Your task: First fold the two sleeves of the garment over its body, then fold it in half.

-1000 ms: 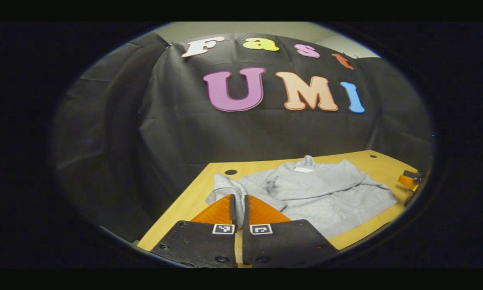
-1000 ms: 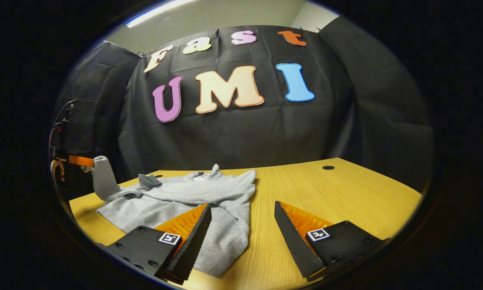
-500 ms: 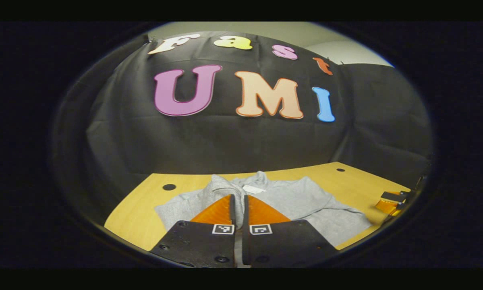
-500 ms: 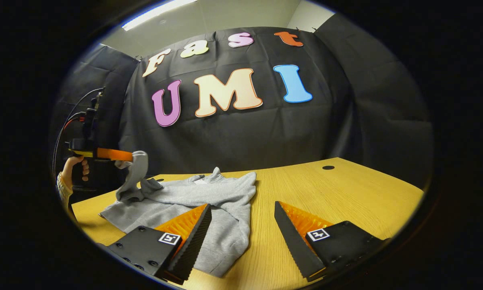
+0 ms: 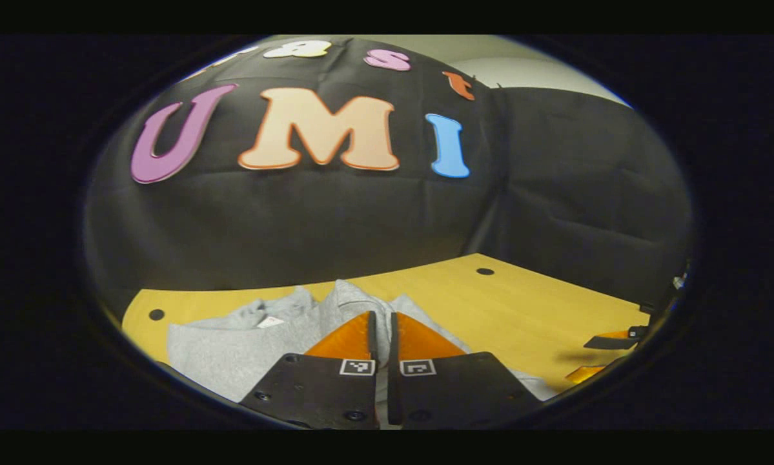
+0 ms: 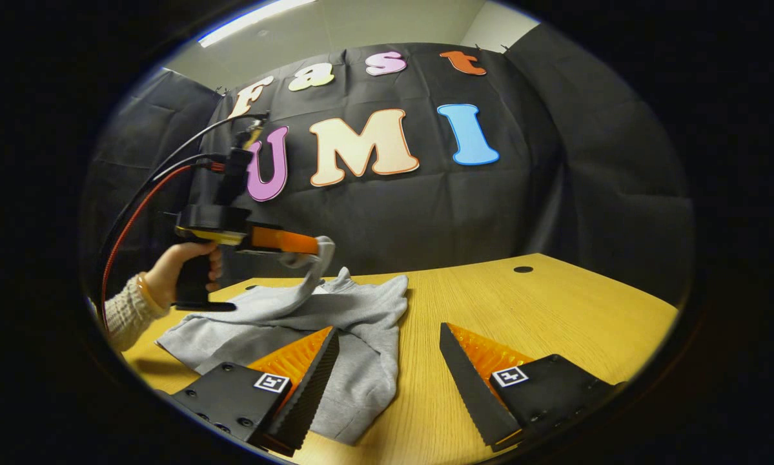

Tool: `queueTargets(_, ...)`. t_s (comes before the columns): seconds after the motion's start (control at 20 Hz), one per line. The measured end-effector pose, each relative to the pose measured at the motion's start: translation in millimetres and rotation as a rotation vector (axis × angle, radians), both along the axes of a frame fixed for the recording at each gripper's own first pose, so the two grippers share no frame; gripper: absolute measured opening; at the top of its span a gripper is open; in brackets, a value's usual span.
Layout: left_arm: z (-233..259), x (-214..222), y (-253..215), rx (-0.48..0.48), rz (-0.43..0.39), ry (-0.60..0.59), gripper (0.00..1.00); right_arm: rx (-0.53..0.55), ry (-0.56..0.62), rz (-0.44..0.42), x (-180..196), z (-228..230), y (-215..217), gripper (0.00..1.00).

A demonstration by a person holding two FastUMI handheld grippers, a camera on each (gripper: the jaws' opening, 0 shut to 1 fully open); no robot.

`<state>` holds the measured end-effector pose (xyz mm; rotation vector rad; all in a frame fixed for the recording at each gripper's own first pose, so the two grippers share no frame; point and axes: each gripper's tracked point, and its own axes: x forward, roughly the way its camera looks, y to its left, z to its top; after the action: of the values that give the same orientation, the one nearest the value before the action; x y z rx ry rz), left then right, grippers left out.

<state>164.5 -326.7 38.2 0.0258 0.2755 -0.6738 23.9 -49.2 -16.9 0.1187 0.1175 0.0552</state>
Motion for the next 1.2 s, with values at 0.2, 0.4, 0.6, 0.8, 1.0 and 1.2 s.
queueTargets(0.2,-36,7,-43,0.049,-0.038,0.043,0.00,0.049,-0.021,-0.019,-1,4,-7,0.97)
queueTargets(0.4,-52,10,-60,0.058,-0.060,0.060,0.05,0.046,-0.036,-0.029,0,5,-9,0.97)
queueTargets(0.6,-28,6,-62,0.012,-0.079,0.020,0.60,0.039,-0.020,-0.018,0,2,-7,0.98)
queueTargets(0.8,6,12,-31,0.010,-0.011,-0.071,0.97,0.028,-0.022,-0.023,1,3,-7,0.97)
queueTargets(1.0,31,-5,19,-0.007,0.026,-0.092,0.97,0.015,0.003,-0.030,2,-3,-8,0.97)
queueTargets(1.2,46,-26,89,0.001,0.109,-0.115,0.96,0.002,0.032,-0.023,1,-7,-3,0.98)
